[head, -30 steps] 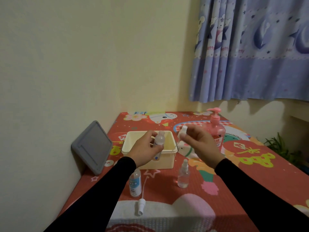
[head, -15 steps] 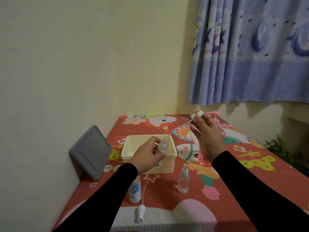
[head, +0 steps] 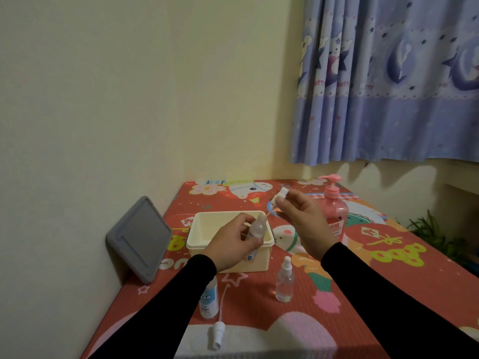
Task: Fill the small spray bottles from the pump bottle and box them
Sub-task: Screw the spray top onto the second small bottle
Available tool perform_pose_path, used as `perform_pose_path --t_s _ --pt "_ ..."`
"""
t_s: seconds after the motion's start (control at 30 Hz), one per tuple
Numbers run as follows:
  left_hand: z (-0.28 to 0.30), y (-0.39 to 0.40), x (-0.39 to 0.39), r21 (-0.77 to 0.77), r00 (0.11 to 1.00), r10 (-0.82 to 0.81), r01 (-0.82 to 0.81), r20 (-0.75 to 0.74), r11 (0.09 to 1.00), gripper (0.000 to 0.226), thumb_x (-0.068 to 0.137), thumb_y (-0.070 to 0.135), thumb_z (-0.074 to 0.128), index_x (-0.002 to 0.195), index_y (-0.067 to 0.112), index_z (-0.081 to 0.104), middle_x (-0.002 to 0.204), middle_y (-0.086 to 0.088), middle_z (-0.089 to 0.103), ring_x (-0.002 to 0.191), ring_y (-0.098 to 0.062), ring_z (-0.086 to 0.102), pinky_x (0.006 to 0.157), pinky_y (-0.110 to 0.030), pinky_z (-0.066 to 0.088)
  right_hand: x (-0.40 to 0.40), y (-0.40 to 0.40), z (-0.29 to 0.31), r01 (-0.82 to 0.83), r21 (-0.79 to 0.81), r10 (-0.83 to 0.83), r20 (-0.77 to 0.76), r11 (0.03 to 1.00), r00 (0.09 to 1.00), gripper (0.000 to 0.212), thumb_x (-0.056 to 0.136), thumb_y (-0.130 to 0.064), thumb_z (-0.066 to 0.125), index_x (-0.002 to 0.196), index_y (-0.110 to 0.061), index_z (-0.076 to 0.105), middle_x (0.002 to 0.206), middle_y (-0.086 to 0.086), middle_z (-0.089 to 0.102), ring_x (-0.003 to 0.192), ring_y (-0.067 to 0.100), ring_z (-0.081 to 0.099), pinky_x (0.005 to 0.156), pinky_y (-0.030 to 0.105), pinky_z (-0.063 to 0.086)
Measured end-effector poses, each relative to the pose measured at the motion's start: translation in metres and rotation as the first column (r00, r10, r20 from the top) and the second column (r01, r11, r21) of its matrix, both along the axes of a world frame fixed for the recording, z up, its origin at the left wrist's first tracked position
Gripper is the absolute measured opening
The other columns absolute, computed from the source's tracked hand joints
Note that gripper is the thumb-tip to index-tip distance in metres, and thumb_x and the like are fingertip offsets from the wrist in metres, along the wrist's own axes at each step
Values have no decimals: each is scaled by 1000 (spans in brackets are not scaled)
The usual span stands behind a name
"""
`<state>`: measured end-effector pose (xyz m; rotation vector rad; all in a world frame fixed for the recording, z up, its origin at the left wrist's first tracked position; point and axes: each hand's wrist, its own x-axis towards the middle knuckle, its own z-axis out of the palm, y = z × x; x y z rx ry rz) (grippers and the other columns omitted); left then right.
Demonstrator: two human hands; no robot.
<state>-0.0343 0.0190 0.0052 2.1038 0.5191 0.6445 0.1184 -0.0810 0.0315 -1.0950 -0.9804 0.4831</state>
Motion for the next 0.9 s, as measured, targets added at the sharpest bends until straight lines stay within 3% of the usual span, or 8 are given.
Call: perform_pose_path --t_s 0.13,0.43,0.7,0.9 --pt "2 -3 1 -11 1000 -6 6 16 1000 24 87 27 66 108 26 53 91 3 68 77 -9 62 73 -30 49 -3 1 -4 -70 -62 73 43 996 996 23 93 -13 59 115 -8 64 99 -2 72 92 9 67 83 21 55" --pt "4 -5 1 -112 995 -48 57 82 992 25 89 21 65 113 22 57 87 5 69 75 -4 63 73 -25 49 -3 4 -10 -183 -122 187 18 975 982 26 95 -12 55 118 -1 62 112 17 68 101 23 67 93 33 54" --pt "4 -8 1 -182 985 -86 113 148 977 26 91 16 64 117 18 60 94 0 72 84 -6 67 80 -26 53 -1 4 -10 -249 -101 246 -43 963 968 22 95 -8 54 112 1 63 96 7 70 90 18 68 83 28 56" --pt "4 -11 4 -165 984 -17 47 178 985 29 87 20 70 115 25 63 94 -2 72 83 -12 68 80 -32 56 0 6 -9 -174 -104 169 -49 979 984 13 88 -15 65 98 -6 66 91 10 70 89 25 67 89 40 53"
